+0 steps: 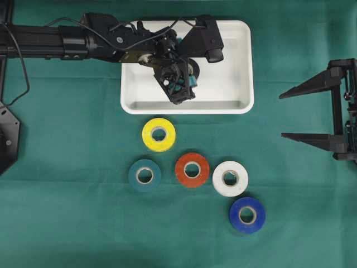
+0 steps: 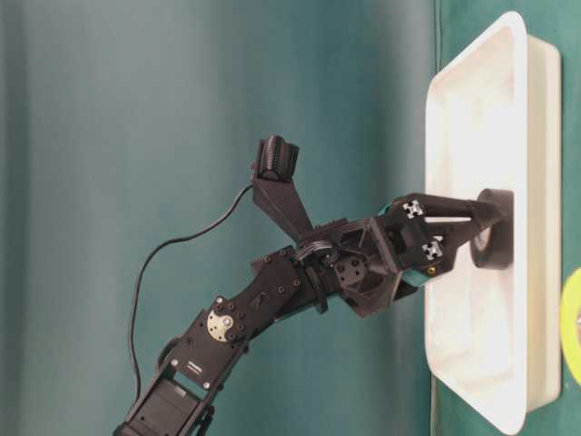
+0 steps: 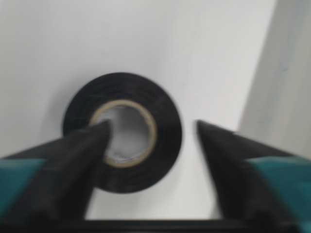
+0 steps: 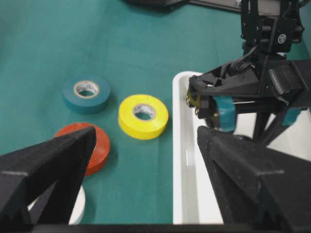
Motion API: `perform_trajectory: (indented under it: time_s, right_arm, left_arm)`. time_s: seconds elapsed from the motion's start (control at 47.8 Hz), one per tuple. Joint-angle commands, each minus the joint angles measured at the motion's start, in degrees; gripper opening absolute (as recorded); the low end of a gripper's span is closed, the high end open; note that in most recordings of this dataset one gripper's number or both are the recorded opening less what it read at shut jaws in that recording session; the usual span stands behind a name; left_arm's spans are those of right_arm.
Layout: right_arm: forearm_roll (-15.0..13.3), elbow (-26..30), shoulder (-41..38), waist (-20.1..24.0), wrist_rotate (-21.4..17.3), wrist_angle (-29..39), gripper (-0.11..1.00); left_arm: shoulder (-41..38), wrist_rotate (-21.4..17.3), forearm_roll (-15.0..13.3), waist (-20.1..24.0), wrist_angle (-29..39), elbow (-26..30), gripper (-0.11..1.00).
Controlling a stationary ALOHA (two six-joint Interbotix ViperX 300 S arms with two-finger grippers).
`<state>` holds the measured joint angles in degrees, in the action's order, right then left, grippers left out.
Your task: Pick up the tape from a random location and place it into the white case.
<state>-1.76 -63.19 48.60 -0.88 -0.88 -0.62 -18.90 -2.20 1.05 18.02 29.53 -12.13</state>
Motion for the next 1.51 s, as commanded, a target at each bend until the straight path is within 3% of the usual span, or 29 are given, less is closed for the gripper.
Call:
perform_trajectory:
  time_s: [0.0,0.105,0.356,0.711,0.921,1.192,1.485]
  right_arm:
    - [-0.18,1.41,-0.18,-0.09,0.09,-0.26,0.91]
    - [-0.18,1.41,-0.18,-0.09,0.00,-0.26,0.91]
    - [-0.18,1.49,-0.18,0.00,0.00,-0.26,0.91]
    - [-0.18,2.11,-0.18,-0.09,0.00,-0.09,0.91]
    - [-0.18,2.55,-0.18,-0.09,0.00,0.26,0.91]
    - [-0.18,2.64,-0.18,-0.09,-0.18,0.26,0.91]
    - [-0.18,2.99,-0.18,-0.09,-0.18,0.26,0.91]
  left_arm:
    - [1.49,-0.26,0.00,-0.09,-0.35,0.70,0.86]
    - [1.58,-0.44,-0.09,-0.09,-0.35,0.70,0.98]
    - [3.34,-0.44,0.00,-0.09,0.09,0.70,0.97]
    - [14.24,-0.62,0.00,-1.23,3.34,1.76,0.97]
    - [19.78,-3.25,0.00,-2.02,5.54,1.85,0.97]
    - [20.57,-3.78,0.00,-2.37,5.54,1.14,0.97]
    - [20.83,-3.78,0.00,-8.35,5.54,0.53,0.97]
